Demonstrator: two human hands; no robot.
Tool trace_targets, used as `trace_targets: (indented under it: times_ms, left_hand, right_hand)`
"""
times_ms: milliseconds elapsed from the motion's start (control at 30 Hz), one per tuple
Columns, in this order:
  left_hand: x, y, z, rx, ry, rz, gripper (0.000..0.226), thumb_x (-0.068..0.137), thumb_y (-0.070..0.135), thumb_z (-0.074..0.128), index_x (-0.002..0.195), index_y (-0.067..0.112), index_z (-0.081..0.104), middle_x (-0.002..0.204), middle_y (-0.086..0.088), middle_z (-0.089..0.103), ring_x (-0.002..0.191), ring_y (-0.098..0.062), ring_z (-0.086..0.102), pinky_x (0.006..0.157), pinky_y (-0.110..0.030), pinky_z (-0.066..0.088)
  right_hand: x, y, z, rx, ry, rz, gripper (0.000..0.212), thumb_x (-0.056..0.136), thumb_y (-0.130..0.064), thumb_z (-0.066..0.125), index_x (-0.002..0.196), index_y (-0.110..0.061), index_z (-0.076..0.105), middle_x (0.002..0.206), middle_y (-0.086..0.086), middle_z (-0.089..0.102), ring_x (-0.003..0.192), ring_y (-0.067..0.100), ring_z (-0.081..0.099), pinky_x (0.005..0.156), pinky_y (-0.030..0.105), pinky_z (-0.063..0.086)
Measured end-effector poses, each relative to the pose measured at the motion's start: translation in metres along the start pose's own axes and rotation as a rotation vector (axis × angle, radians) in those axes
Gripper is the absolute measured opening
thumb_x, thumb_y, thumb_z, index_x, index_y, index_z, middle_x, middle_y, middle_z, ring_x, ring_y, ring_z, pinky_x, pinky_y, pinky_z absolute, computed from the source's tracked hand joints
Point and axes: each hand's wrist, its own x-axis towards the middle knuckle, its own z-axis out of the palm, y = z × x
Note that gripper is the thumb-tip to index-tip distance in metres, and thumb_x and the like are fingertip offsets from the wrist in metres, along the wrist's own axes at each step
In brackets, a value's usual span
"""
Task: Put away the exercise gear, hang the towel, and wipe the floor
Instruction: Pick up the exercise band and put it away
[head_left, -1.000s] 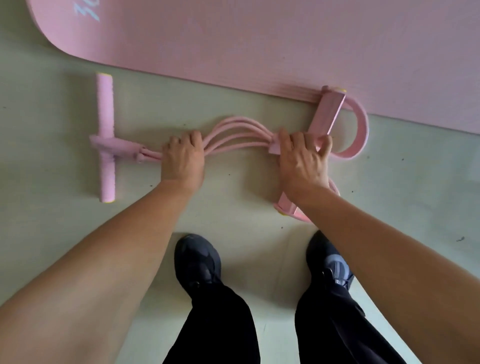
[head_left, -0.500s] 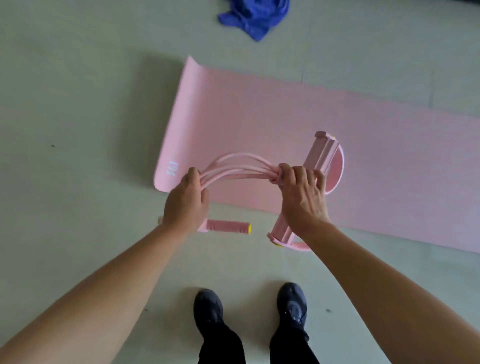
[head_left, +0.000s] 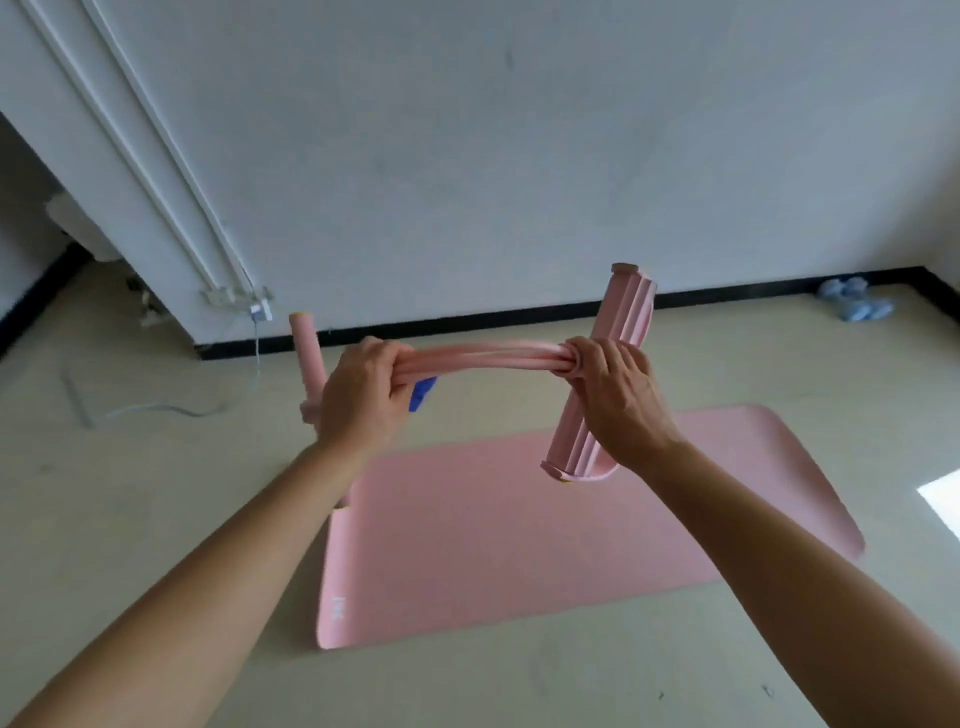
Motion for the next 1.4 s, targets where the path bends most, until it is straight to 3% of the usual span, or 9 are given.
trace_targets:
  times_ms: [233, 433, 567, 667, 800, 1033, 1133, 1300, 1400]
  left_hand:
    - [0.036, 0.168, 0.015, 0.136, -0.017, 0.207, 0.008, 0.088, 0.017, 0.065, 0.092, 0.010, 0.063, 0.074, -0.002, 0.062, 0.078, -0.027, 0.054, 0.064, -0.034, 0.038]
    - [0.038, 0.317, 0.097, 0.162, -0.006, 0.353, 0.036, 0.092, 0.042, 0.063, 0.083, 0.008, 0.060, 0.062, -0.008, 0.062, 0.052, -0.028, 0.057, 0.046, -0.033, 0.047]
    - [0.046, 0.423, 0.155, 0.141, -0.050, 0.447, 0.055, 0.091, 0.062, 0.044, 0.084, 0.010, 0.060, 0.062, -0.007, 0.062, 0.050, -0.027, 0.058, 0.046, -0.035, 0.053]
    - [0.059, 0.490, 0.191, 0.083, -0.116, 0.492, 0.057, 0.088, 0.068, 0.046, 0.083, 0.013, 0.056, 0.060, 0.002, 0.058, 0.048, -0.021, 0.055, 0.046, -0.028, 0.048]
    - [0.085, 0.561, 0.248, 0.001, -0.269, 0.514, 0.037, 0.090, 0.054, 0.062, 0.084, 0.021, 0.046, 0.064, 0.008, 0.052, 0.053, -0.013, 0.048, 0.048, -0.019, 0.028]
    - [0.165, 0.671, 0.385, -0.184, -0.543, 0.420, 0.026, 0.081, 0.020, 0.075, 0.086, 0.021, 0.049, 0.073, 0.010, 0.059, 0.064, -0.010, 0.056, 0.054, -0.019, 0.036]
    - [0.212, 0.722, 0.439, -0.230, -0.631, 0.430, 0.023, 0.079, 0.015, 0.075, 0.087, 0.021, 0.054, 0.074, 0.010, 0.060, 0.067, -0.012, 0.058, 0.057, -0.024, 0.044]
    - [0.283, 0.825, 0.504, -0.274, -0.567, 0.552, 0.018, 0.084, 0.015, 0.069, 0.095, 0.025, 0.059, 0.078, 0.011, 0.064, 0.068, -0.007, 0.058, 0.061, -0.024, 0.041]
    - [0.318, 0.883, 0.542, -0.234, -0.513, 0.619, 0.015, 0.086, 0.022, 0.068, 0.099, 0.028, 0.065, 0.076, 0.012, 0.067, 0.068, -0.013, 0.060, 0.063, -0.027, 0.045]
  right_hand:
    - [-0.048, 0.089, -0.140, 0.021, -0.045, 0.153, 0.023, 0.099, -0.019, 0.060, 0.119, -0.010, 0.058, 0.104, 0.007, 0.065, 0.091, 0.029, 0.064, 0.089, 0.044, 0.050]
    - [-0.115, 0.220, -0.229, 0.002, -0.097, 0.265, 0.027, 0.101, -0.029, 0.052, 0.122, -0.013, 0.057, 0.106, 0.005, 0.065, 0.093, 0.027, 0.064, 0.086, 0.043, 0.051]
    - [-0.151, 0.316, -0.283, -0.036, -0.049, 0.376, 0.025, 0.101, -0.029, 0.055, 0.123, -0.016, 0.057, 0.109, 0.003, 0.065, 0.098, 0.025, 0.062, 0.087, 0.045, 0.049]
    - [-0.170, 0.378, -0.314, -0.053, -0.041, 0.444, 0.025, 0.101, -0.027, 0.056, 0.124, -0.017, 0.058, 0.110, 0.002, 0.064, 0.101, 0.024, 0.061, 0.090, 0.044, 0.048]
    - [-0.188, 0.457, -0.331, -0.057, -0.036, 0.509, 0.026, 0.101, -0.026, 0.058, 0.124, -0.015, 0.059, 0.109, 0.004, 0.064, 0.099, 0.025, 0.060, 0.088, 0.040, 0.048]
    - [-0.193, 0.623, -0.342, -0.109, -0.107, 0.572, 0.030, 0.101, -0.027, 0.059, 0.129, -0.018, 0.056, 0.109, 0.003, 0.061, 0.087, 0.015, 0.053, 0.076, 0.035, 0.049]
    - [-0.179, 0.698, -0.364, -0.190, -0.144, 0.616, 0.031, 0.101, -0.031, 0.058, 0.130, -0.022, 0.055, 0.110, 0.001, 0.061, 0.093, 0.023, 0.059, 0.074, 0.034, 0.045]
    - [-0.158, 0.811, -0.417, -0.261, -0.106, 0.646, 0.030, 0.101, -0.033, 0.056, 0.129, -0.023, 0.055, 0.111, -0.001, 0.063, 0.097, 0.022, 0.059, 0.070, 0.032, 0.043]
    - [-0.154, 0.882, -0.435, -0.276, -0.069, 0.674, 0.031, 0.100, -0.034, 0.054, 0.128, -0.024, 0.055, 0.113, -0.003, 0.064, 0.099, 0.021, 0.057, 0.068, 0.033, 0.045]
